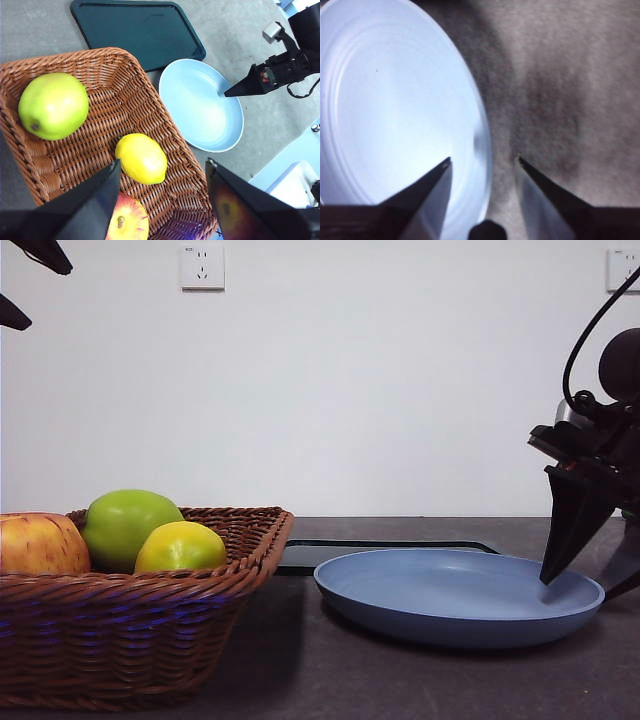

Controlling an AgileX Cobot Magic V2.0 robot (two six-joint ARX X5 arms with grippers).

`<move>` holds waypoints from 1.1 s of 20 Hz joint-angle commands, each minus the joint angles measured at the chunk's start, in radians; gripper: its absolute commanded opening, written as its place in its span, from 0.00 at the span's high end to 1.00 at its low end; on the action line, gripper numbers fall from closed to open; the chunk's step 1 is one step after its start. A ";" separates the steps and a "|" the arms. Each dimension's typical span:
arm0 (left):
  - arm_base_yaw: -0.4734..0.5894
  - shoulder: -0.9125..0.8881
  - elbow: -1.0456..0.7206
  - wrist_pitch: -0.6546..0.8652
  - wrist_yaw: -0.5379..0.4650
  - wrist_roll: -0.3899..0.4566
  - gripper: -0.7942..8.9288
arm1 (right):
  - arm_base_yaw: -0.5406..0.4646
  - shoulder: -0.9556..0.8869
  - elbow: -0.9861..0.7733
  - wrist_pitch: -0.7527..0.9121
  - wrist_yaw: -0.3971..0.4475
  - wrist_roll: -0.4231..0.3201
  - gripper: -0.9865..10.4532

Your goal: Take the lemon from the basket,put the lemon in the plate,hand out the plate

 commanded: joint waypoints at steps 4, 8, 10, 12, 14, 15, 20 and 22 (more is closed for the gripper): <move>-0.004 0.008 0.015 0.007 0.007 0.003 0.61 | 0.005 0.018 0.016 0.020 -0.001 0.022 0.89; -0.004 0.008 0.015 0.006 0.008 0.003 0.61 | 0.003 0.015 0.016 0.014 -0.002 0.048 0.91; -0.004 0.008 0.015 0.006 0.009 0.003 0.61 | -0.004 -0.002 0.016 -0.008 -0.003 0.048 0.91; -0.006 0.008 0.015 0.006 0.010 0.000 0.61 | -0.008 -0.038 0.016 -0.036 -0.003 0.051 0.91; -0.009 0.008 0.015 0.007 0.010 -0.025 0.61 | -0.015 -0.091 0.016 -0.064 -0.004 0.055 0.91; -0.009 0.008 0.015 0.007 0.009 -0.032 0.61 | -0.020 -0.121 0.016 -0.076 -0.004 0.055 0.91; -0.025 0.010 0.015 0.005 -0.031 -0.084 0.51 | -0.021 -0.284 0.016 -0.115 -0.004 0.055 0.91; -0.059 0.019 0.015 0.003 -0.053 -0.094 0.48 | -0.021 -0.339 0.016 -0.117 -0.004 0.055 0.91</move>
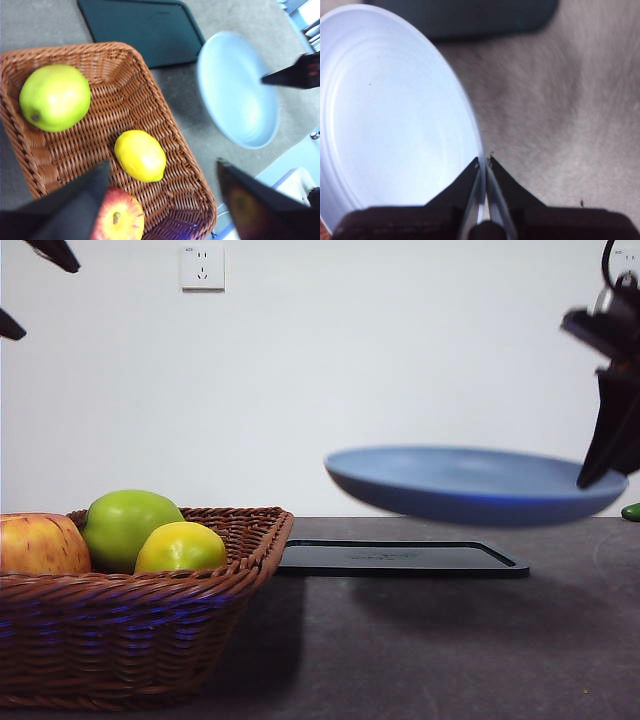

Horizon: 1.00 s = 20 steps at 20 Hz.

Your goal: Take the lemon from the basket,put the lemon in the plate,hand out the plate

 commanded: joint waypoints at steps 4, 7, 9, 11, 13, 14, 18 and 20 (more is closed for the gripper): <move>-0.122 0.053 0.015 0.032 -0.073 -0.076 0.48 | 0.000 -0.086 0.016 0.002 -0.007 0.006 0.91; -0.214 0.105 0.015 0.039 -0.177 -0.138 0.48 | 0.000 -0.100 0.016 0.000 -0.008 0.006 0.91; -0.269 0.149 0.015 0.053 -0.244 -0.152 0.48 | 0.000 -0.100 0.016 -0.002 -0.008 0.005 0.91; -0.319 0.201 0.015 0.076 -0.274 -0.204 0.48 | 0.000 -0.100 0.016 -0.002 -0.008 0.005 0.91; -0.349 0.264 0.015 0.086 -0.301 -0.244 0.48 | 0.000 -0.100 0.016 -0.002 -0.008 0.005 0.91; -0.357 0.301 0.015 0.090 -0.309 -0.259 0.48 | 0.000 -0.100 0.016 -0.003 -0.008 0.005 0.91; -0.380 0.429 0.015 0.139 -0.316 -0.275 0.48 | 0.000 -0.100 0.016 -0.013 -0.008 -0.002 0.91; -0.382 0.482 0.015 0.168 -0.320 -0.285 0.48 | 0.000 -0.100 0.016 -0.014 -0.008 -0.002 0.91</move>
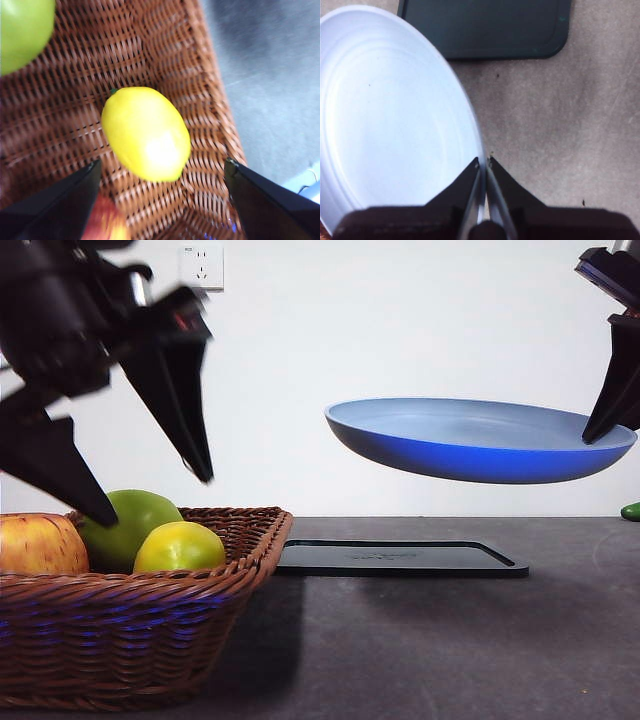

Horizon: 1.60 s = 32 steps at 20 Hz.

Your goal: Take the lemon from the basket,put the lemon in the plate,hand out the plate

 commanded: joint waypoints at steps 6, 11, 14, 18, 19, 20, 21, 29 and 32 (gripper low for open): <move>-0.011 0.148 0.016 0.084 -0.088 -0.021 0.48 | 0.001 0.008 0.016 0.000 -0.008 -0.001 0.91; -0.011 0.202 0.015 0.122 -0.077 -0.017 0.48 | 0.001 0.008 0.016 -0.003 -0.008 -0.001 0.91; -0.013 0.210 0.015 0.146 -0.080 -0.010 0.48 | 0.001 0.008 0.016 -0.003 -0.008 -0.002 0.91; -0.013 0.210 0.016 0.163 -0.081 -0.001 0.58 | 0.000 0.008 0.016 -0.003 -0.007 -0.005 0.91; -0.013 0.210 0.016 0.161 -0.080 0.003 0.65 | 0.001 0.008 0.016 -0.003 -0.007 -0.005 0.91; -0.013 0.210 0.016 0.160 -0.079 0.013 0.71 | 0.000 0.008 0.016 -0.003 -0.007 -0.005 0.91; -0.013 0.210 0.015 0.160 -0.079 0.017 0.76 | 0.000 0.008 0.016 -0.003 -0.006 -0.005 0.91; -0.013 0.182 0.138 0.055 -0.074 0.079 0.78 | 0.000 0.010 0.016 0.002 0.089 -0.005 0.91; -0.023 0.130 0.241 0.005 -0.040 0.093 0.78 | 0.000 0.026 0.016 0.004 0.160 -0.004 0.91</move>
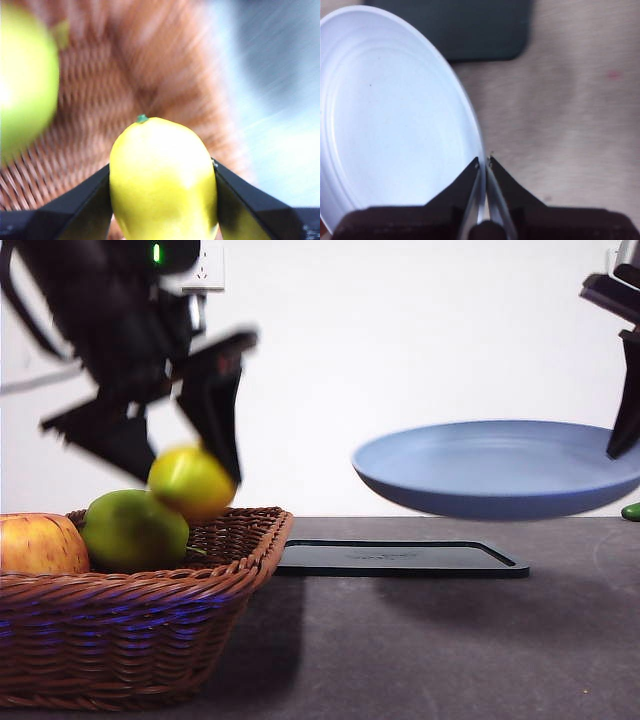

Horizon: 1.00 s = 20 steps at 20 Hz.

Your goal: Take the lemon from the basket,put the lemon in the plate,hand out the plate

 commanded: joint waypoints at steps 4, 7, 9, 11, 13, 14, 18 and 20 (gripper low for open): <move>-0.084 -0.039 0.158 -0.009 0.202 0.024 0.78 | 0.017 0.094 0.016 0.012 -0.003 0.051 0.91; -0.191 -0.030 0.163 0.030 0.122 0.037 0.78 | 0.055 0.157 0.016 0.012 -0.102 0.053 0.91; -0.260 -0.012 0.163 0.048 0.037 0.053 0.78 | 0.084 0.179 0.016 0.012 -0.159 0.055 0.91; -0.310 0.005 0.163 0.069 -0.022 0.054 0.78 | 0.122 0.181 0.016 0.012 -0.159 0.055 0.91; -0.341 0.032 0.163 0.093 -0.040 0.055 0.77 | 0.153 0.180 0.016 0.009 -0.160 0.056 0.91; -0.348 0.049 0.163 0.096 -0.039 0.054 0.77 | 0.164 0.180 0.016 0.008 -0.160 0.061 0.91; -0.354 0.129 0.163 0.073 -0.038 0.054 0.77 | 0.187 0.180 0.016 0.008 -0.164 0.074 0.91; -0.354 0.149 0.163 0.059 -0.038 0.054 0.74 | 0.187 0.180 0.016 0.007 -0.190 0.074 0.91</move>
